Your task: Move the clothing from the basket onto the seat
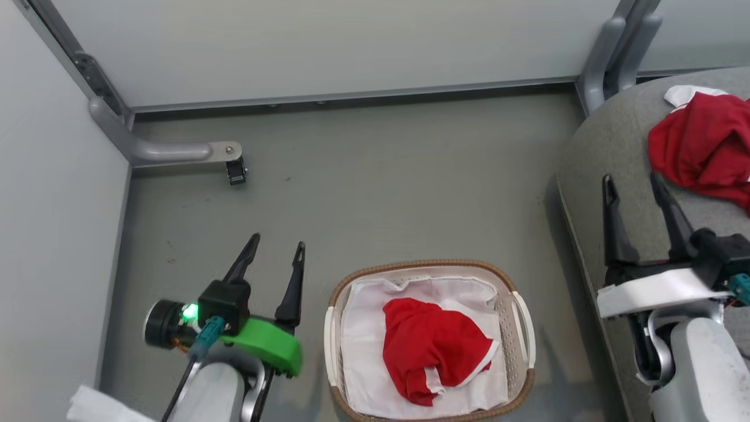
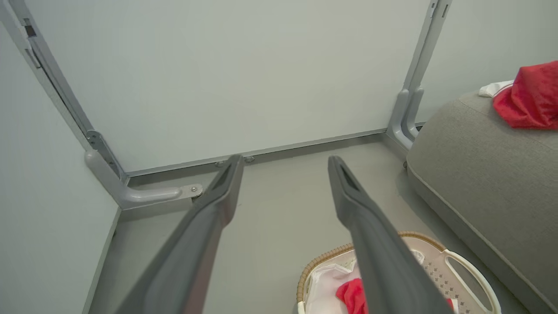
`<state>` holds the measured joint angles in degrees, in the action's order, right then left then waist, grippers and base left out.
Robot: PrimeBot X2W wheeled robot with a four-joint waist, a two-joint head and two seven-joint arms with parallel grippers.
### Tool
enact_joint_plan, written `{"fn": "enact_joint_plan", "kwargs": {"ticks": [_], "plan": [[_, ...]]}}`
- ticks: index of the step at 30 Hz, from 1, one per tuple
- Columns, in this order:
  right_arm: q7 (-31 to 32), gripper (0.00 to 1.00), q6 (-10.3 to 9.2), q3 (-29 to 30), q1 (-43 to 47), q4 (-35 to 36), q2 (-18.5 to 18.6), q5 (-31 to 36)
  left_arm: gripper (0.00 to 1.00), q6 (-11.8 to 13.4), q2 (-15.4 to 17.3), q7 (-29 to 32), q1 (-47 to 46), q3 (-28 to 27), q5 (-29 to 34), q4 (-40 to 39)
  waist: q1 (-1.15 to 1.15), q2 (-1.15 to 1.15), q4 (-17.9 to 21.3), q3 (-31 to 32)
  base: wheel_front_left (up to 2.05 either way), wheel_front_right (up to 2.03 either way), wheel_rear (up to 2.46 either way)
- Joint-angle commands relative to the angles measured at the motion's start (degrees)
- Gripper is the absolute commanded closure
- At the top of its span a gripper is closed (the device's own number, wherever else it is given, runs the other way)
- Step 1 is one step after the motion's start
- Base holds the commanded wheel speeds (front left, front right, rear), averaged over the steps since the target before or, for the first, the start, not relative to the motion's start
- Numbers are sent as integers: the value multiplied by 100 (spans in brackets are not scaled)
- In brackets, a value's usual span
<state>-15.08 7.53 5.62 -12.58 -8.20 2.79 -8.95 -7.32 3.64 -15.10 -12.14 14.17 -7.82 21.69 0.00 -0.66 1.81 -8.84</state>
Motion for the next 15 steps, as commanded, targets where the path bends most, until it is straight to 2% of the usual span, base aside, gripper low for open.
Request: {"fn": "enact_joint_plan", "kwargs": {"ticks": [1, 7, 15], "plan": [[-14, 0, -8, 79, -179, 123, 20, 31, 0, -20, 45, -5, -343, 158, 35, 143, 0, 66, 193, -711, 0, 0, 0], [-14, 0, -8, 311, -619, 622, 18, -27, 0, -19, 151, 104, -1476, 1178, 110, 1011, 0, 66, 481, -1579, 0, 0, 0], [-14, 0, -8, 491, -1019, 1292, 16, -142, 0, -20, 71, 115, -2578, 2429, 78, 2171, 0, 66, 825, -2666, 0, 0, 0]]}}
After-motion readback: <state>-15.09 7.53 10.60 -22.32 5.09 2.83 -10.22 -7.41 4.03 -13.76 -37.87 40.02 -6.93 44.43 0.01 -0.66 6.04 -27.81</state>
